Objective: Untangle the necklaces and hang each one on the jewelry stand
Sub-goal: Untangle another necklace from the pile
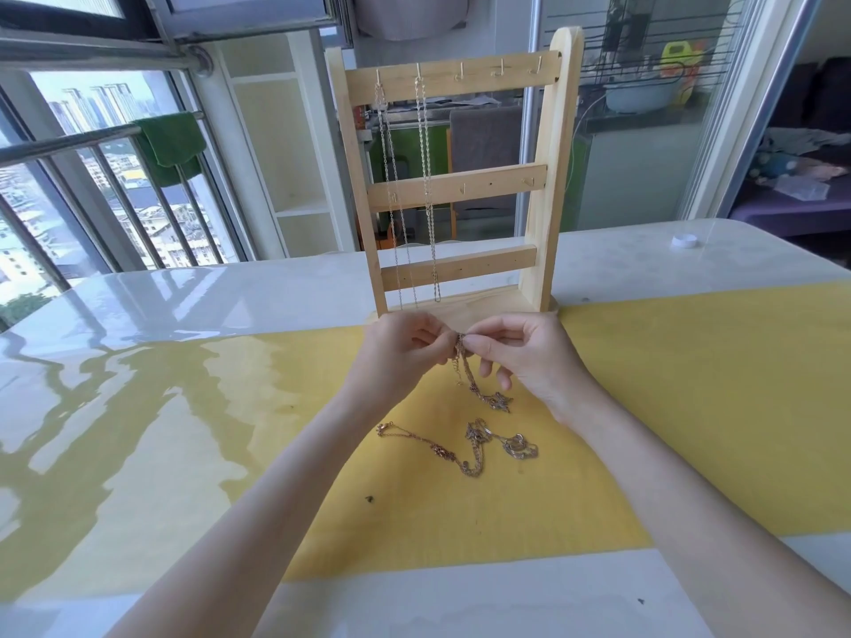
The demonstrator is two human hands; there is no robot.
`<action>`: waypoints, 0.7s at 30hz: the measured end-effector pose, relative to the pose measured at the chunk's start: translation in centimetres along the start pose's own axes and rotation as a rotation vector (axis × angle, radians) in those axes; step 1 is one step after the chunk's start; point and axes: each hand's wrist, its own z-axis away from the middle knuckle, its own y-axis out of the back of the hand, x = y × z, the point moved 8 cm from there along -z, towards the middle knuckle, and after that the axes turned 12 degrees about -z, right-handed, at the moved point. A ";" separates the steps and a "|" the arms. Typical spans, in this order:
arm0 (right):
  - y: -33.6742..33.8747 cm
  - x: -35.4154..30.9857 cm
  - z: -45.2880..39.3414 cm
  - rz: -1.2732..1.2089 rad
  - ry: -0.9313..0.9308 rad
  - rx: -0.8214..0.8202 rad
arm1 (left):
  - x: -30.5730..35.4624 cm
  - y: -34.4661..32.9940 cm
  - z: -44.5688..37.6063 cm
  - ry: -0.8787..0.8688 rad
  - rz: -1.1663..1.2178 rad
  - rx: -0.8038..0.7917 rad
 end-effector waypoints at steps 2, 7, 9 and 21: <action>-0.3 0.1 0.0 0.004 -0.026 -0.033 | 0.5 0.0 0.0 -0.087 -0.112 -0.012; -0.3 0.1 0.2 -0.050 -0.051 -0.073 | 0.7 0.1 -0.1 -0.129 -0.108 -0.059; -0.3 0.0 0.2 -0.151 -0.055 -0.065 | 0.3 0.1 0.0 -0.046 0.091 -0.066; 0.3 0.1 -0.5 -0.236 0.028 0.017 | 0.1 0.1 -0.1 -0.010 0.018 0.039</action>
